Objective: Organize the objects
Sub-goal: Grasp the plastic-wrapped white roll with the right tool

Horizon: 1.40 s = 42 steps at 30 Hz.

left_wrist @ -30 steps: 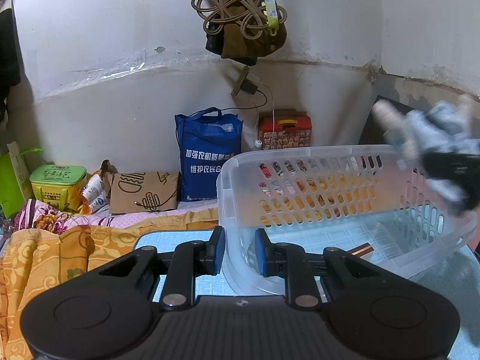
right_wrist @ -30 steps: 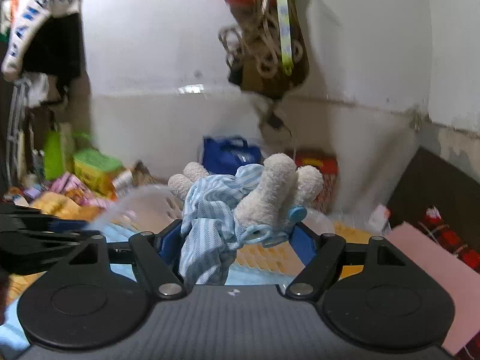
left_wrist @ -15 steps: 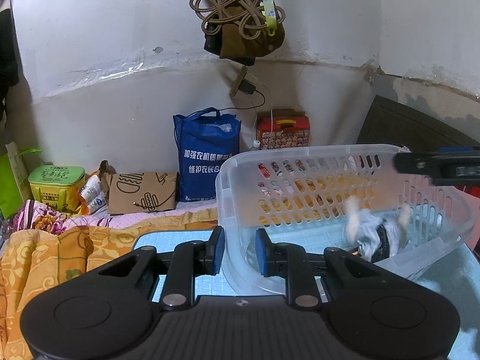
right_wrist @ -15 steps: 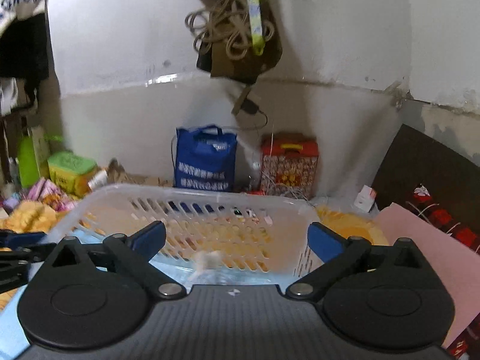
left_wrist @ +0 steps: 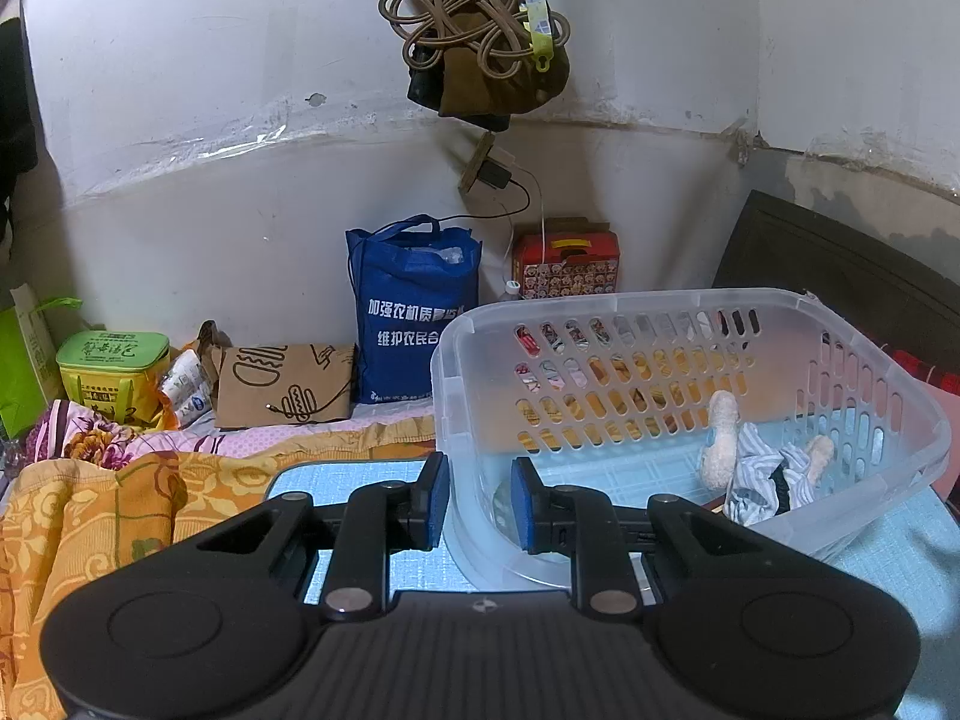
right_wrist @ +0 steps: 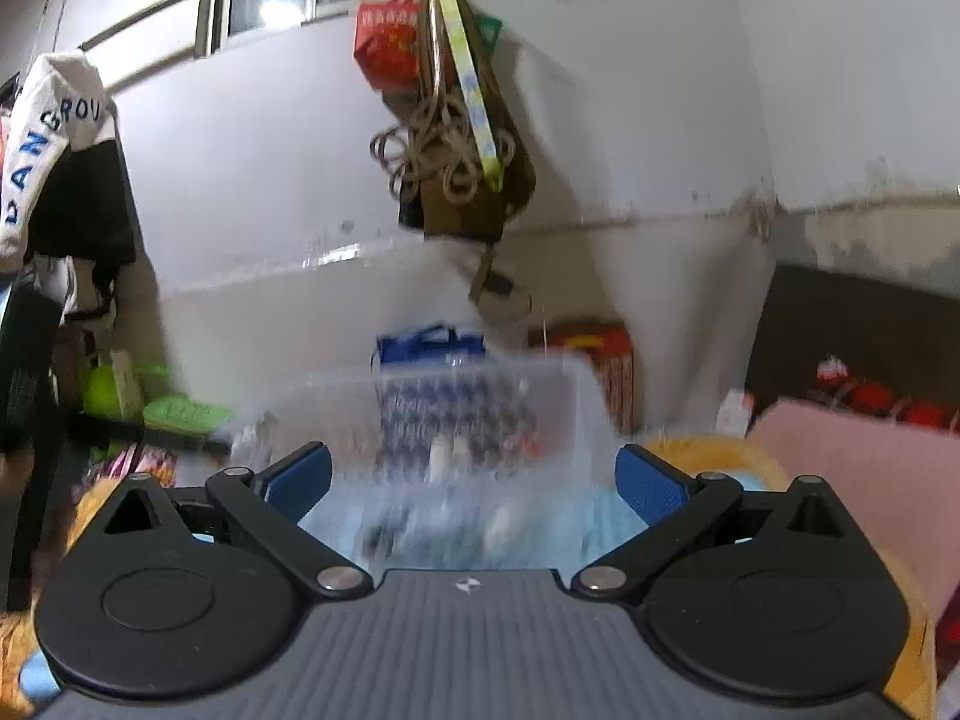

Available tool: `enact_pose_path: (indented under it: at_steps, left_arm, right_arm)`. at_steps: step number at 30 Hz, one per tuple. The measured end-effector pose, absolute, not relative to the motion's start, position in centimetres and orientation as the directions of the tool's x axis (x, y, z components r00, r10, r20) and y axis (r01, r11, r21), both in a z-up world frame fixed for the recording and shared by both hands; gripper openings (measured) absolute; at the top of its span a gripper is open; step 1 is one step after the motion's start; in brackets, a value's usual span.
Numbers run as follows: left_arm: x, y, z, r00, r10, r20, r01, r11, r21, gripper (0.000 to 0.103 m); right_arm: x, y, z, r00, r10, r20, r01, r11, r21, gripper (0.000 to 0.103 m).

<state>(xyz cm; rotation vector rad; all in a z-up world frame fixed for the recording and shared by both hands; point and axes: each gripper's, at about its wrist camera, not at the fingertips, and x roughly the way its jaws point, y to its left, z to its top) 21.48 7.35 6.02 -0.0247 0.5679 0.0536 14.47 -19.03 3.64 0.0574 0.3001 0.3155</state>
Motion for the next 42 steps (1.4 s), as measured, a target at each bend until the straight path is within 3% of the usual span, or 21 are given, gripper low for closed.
enact_pose_path:
  at_steps: [7,14,24,27,42]
  left_arm:
    - [21.5,7.3,6.0,0.842,0.05,-0.536,-0.058,0.998,0.001,0.025]
    - [21.5,7.2,6.1,0.844,0.052,-0.535,-0.058,0.998,0.006,0.025]
    - [21.6,7.0,6.2,0.844,0.058,-0.533,-0.06,0.998,0.014,0.025]
    - [21.7,6.9,6.3,0.844,0.058,-0.533,-0.06,0.998,0.015,0.025]
    - [21.8,6.9,6.3,0.846,0.064,-0.53,-0.061,0.998,0.023,0.025]
  right_arm:
    - [12.9,-17.1,-2.6,0.847,0.375,-0.378,-0.338,0.927,0.162,0.099]
    - [13.1,-15.4,-3.9,0.831,0.391,-0.397,-0.35,0.921,0.172,0.067]
    - [12.9,-14.3,-5.8,0.781,0.411,-0.471,-0.379,0.91,0.165,0.062]
    - [13.1,-14.3,-5.9,0.761,0.43,-0.485,-0.395,0.901,0.18,0.048]
    - [12.9,-17.5,-4.8,0.868,0.312,-0.386,-0.3,0.949,0.093,0.048]
